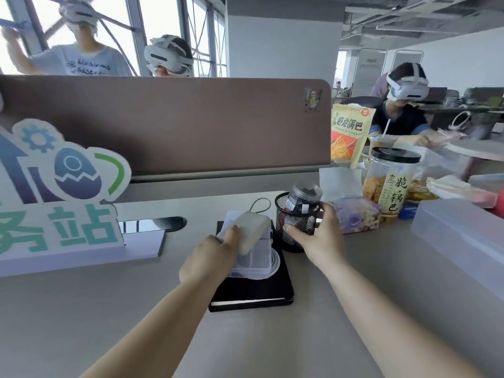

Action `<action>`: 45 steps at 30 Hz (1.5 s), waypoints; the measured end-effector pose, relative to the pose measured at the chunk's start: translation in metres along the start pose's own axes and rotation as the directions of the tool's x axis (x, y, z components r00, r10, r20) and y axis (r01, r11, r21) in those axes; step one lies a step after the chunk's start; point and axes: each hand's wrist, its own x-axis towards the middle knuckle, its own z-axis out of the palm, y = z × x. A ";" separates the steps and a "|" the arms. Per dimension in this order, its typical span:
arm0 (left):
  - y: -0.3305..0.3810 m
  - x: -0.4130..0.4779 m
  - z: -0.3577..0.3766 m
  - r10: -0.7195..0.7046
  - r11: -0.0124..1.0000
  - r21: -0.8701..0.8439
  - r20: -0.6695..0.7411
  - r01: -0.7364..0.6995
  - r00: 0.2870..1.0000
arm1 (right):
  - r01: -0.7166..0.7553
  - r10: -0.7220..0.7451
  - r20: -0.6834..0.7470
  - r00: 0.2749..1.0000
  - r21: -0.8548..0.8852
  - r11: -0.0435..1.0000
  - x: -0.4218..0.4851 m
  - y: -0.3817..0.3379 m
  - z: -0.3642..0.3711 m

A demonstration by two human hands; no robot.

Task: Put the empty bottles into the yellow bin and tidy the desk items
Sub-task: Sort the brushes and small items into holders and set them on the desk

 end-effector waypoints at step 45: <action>-0.022 -0.071 -0.028 0.137 0.925 -0.376 0.179 -0.062 0.974 | -0.272 0.169 0.455 0.875 0.172 0.947 -0.089 -0.066 -0.040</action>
